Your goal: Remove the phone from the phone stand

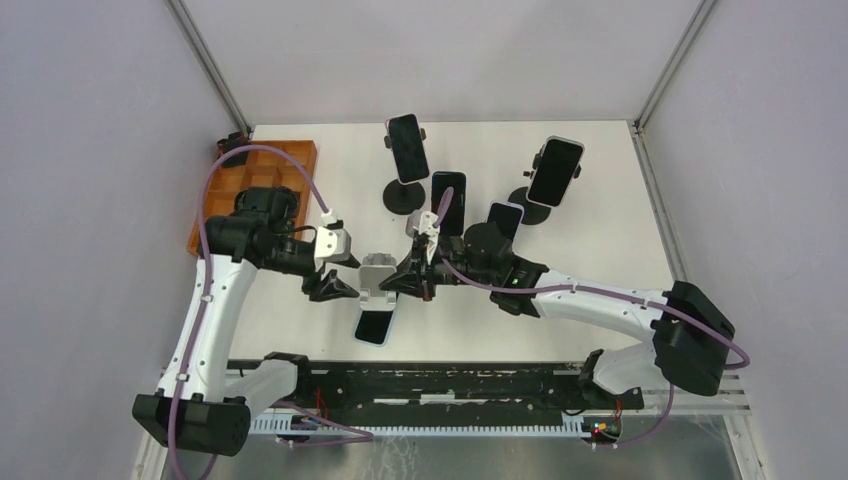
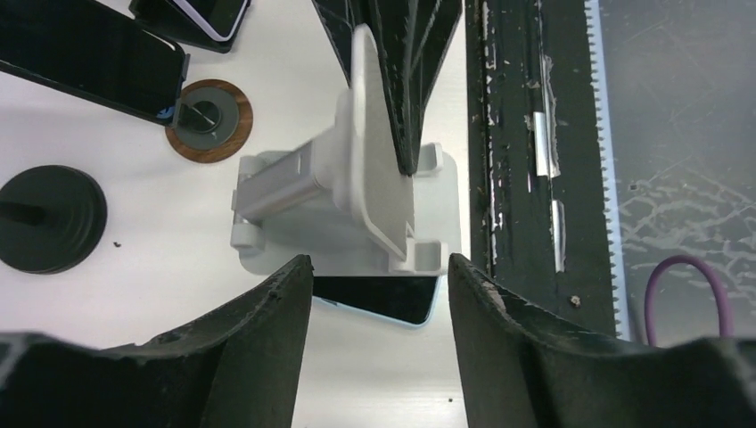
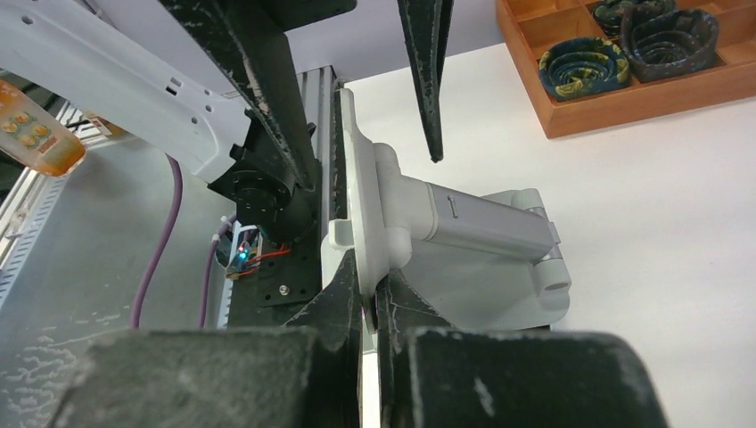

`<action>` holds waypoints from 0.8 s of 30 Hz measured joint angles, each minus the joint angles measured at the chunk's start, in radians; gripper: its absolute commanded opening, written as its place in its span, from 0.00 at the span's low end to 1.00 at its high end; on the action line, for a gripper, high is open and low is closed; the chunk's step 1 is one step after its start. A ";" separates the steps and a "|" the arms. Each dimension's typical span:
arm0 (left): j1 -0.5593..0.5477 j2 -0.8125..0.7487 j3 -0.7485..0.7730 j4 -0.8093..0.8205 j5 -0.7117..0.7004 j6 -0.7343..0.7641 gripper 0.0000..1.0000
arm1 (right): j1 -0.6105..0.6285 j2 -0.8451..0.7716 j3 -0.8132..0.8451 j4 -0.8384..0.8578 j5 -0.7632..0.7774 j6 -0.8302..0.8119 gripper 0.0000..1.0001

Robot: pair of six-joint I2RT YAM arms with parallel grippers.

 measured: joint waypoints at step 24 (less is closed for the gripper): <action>0.005 0.142 -0.044 0.006 0.002 -0.075 0.02 | 0.040 0.121 0.044 0.000 0.077 -0.067 0.34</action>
